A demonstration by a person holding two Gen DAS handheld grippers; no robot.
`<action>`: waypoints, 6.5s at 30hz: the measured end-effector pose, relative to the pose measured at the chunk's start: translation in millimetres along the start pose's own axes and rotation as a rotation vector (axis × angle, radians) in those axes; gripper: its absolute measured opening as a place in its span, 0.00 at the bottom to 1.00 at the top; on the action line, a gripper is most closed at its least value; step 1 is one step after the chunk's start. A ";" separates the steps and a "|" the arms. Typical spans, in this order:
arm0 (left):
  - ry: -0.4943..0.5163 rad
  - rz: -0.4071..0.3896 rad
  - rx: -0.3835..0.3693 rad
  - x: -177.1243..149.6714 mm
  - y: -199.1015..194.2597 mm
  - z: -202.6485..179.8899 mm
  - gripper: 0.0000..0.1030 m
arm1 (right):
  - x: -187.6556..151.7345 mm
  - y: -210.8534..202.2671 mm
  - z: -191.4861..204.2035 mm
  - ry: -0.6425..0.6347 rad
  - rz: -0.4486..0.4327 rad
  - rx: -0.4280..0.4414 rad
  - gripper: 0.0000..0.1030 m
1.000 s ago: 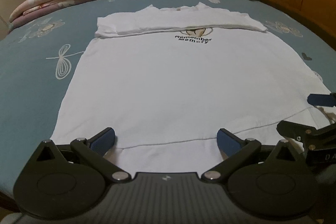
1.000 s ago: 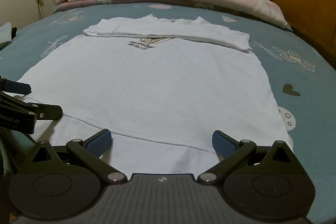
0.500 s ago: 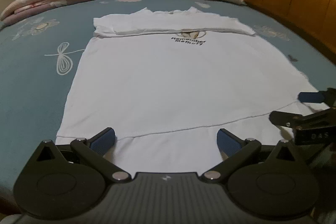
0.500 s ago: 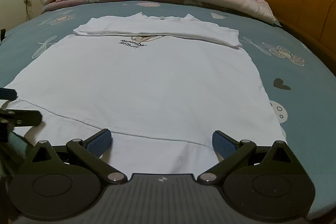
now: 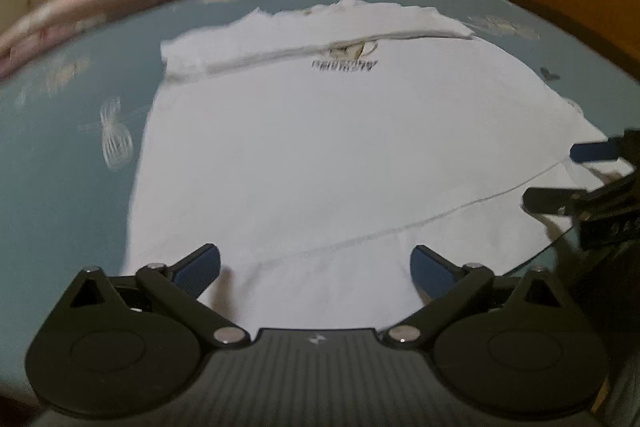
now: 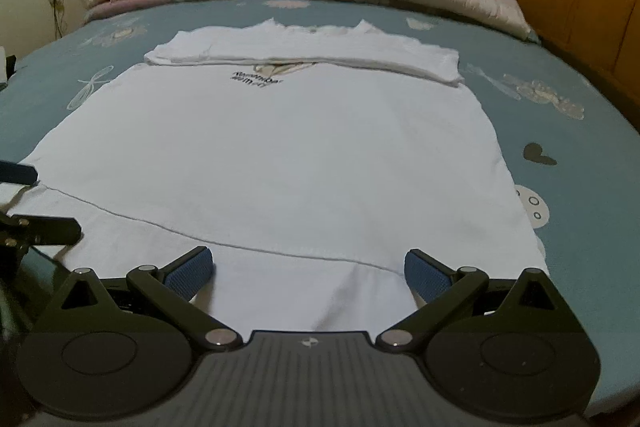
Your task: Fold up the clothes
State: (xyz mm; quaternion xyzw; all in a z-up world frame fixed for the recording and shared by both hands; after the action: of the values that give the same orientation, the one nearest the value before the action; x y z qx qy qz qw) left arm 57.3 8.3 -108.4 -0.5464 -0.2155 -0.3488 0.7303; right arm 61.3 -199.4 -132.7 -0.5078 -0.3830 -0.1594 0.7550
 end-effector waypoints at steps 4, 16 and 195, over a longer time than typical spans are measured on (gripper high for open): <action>0.214 -0.154 0.057 20.4 -30.9 -4.4 0.96 | 11.7 -25.0 -1.6 0.000 -0.075 0.060 1.00; 0.704 -0.387 0.062 -22.5 -49.9 -53.6 0.93 | 31.4 -46.3 -5.0 -0.066 -0.119 0.073 1.00; 0.291 -0.144 -0.090 148.1 188.9 63.7 0.72 | 219.7 151.6 -167.6 -0.555 0.118 0.081 0.78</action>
State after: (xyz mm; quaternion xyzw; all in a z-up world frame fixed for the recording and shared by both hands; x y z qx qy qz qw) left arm 300.5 58.2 -107.9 -0.5053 -0.1302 -0.4852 0.7016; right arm 370.7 -250.1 -99.9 -0.5227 -0.5509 0.0453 0.6490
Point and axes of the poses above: each gripper's, at about its wrist camera, not at the fingertips, and y roughly the way its jaws point, z to its left, x to its top, the point moved 4 cm from there along y, roughly the way its jaws point, and after that the axes turned 14 degrees about x, right-handed, at the moved point
